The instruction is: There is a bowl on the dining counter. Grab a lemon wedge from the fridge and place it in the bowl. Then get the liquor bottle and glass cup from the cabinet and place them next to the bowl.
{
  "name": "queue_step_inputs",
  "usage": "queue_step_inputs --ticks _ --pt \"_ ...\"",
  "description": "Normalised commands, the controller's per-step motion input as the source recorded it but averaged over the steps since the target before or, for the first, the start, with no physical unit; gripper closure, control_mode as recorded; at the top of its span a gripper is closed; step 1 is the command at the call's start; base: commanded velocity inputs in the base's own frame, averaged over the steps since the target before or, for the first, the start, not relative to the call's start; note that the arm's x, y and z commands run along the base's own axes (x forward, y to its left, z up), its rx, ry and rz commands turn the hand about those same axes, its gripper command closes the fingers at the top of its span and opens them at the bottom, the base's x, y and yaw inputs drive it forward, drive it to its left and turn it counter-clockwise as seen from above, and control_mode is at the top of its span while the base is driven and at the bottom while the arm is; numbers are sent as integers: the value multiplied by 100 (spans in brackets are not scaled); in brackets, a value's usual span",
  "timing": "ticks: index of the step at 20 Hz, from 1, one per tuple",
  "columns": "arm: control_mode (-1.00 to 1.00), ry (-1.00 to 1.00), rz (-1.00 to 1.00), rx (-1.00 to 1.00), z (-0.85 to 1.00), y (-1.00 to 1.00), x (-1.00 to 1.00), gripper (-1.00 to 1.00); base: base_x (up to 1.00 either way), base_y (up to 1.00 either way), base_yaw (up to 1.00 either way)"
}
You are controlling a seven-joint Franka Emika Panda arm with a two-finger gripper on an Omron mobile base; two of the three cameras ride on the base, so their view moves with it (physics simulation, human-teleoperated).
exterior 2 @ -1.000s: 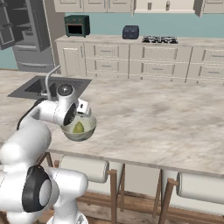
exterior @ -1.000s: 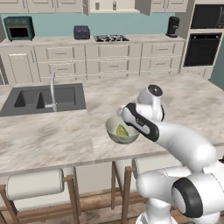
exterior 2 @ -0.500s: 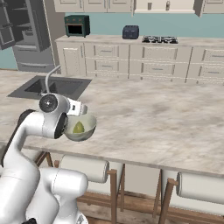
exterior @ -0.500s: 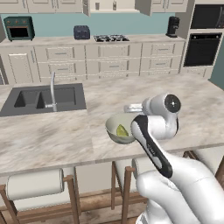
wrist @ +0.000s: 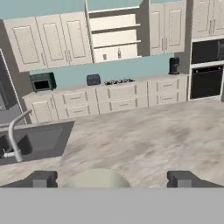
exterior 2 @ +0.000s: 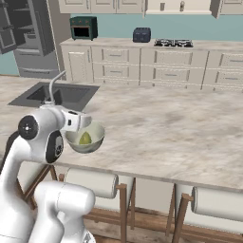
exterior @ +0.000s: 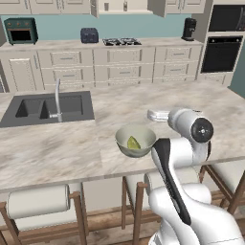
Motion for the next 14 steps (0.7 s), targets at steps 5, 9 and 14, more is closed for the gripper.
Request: queue_step_inputs --ticks 5,9,14 --pt "-100 -16 -15 0 30 -11 -48 -100 0 0 0" --pt "-100 -2 -2 -1 0 2 -12 -100 0 0 0" --pt "-100 0 0 0 0 0 -1 -100 0 0 0"
